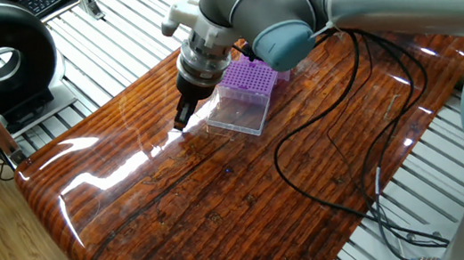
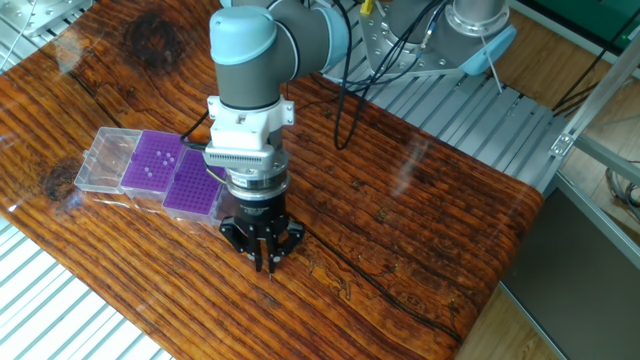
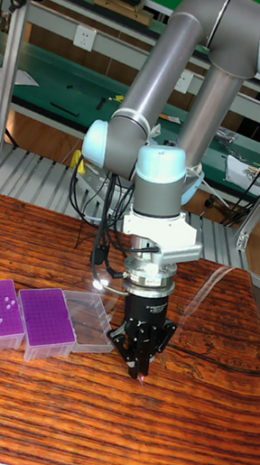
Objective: Transfer all small pipette tips from one holder to another
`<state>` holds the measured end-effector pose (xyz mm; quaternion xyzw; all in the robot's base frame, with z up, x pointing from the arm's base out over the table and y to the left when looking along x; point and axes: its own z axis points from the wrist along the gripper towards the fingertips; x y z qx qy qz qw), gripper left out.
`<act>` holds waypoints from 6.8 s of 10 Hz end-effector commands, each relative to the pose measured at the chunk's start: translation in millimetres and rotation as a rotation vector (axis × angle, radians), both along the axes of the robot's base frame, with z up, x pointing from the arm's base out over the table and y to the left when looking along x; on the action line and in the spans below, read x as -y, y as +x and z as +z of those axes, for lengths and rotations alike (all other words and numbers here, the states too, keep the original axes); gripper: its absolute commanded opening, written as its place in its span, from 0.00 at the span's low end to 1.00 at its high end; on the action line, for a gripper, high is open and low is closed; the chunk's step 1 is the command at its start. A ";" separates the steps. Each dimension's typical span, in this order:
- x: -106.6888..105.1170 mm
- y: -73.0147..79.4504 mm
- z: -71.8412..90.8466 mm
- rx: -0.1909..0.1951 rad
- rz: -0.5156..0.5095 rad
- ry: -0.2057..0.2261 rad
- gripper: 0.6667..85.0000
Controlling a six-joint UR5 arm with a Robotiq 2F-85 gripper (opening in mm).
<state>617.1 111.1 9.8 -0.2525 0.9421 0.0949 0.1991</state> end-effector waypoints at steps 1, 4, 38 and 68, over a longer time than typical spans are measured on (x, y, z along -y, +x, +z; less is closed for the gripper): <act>0.8 -1.4 -1.9 0.005 -0.019 0.002 0.28; 1.2 -0.6 -2.6 0.005 -0.022 0.001 0.26; 14.6 -7.3 -10.8 -0.027 -0.124 -0.021 0.09; 69.3 -8.4 18.8 -0.077 -0.214 -0.208 0.01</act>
